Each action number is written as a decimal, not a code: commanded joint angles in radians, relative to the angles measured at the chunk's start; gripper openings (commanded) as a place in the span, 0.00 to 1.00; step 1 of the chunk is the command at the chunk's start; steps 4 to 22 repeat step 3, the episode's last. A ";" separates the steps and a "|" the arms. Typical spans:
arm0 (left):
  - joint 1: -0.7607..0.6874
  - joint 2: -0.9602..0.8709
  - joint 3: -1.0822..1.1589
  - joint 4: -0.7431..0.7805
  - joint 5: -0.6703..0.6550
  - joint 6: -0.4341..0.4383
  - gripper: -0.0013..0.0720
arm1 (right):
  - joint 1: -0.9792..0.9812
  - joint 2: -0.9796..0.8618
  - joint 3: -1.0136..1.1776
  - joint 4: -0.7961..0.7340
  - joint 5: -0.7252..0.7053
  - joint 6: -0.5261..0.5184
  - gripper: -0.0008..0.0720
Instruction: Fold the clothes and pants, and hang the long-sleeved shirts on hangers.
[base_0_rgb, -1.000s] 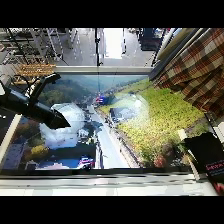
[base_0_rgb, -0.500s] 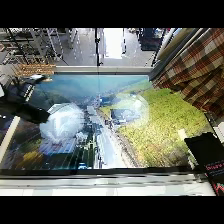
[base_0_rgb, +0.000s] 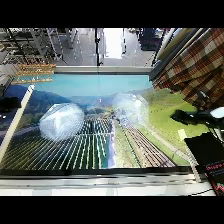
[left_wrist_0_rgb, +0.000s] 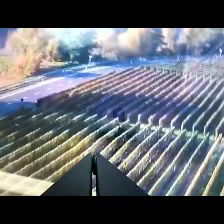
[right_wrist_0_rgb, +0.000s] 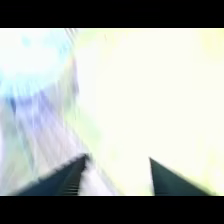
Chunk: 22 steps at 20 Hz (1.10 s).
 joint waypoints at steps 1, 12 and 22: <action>0.012 0.000 0.001 0.017 0.015 -0.026 0.03 | 0.168 0.001 0.005 -0.074 -0.332 -0.010 0.75; 0.012 0.000 0.001 0.017 0.015 -0.026 0.03 | 0.201 0.001 0.005 -0.074 -0.388 -0.010 0.75; 0.012 0.000 0.001 0.017 0.015 -0.026 0.03 | 0.201 0.001 0.005 -0.074 -0.388 -0.010 0.75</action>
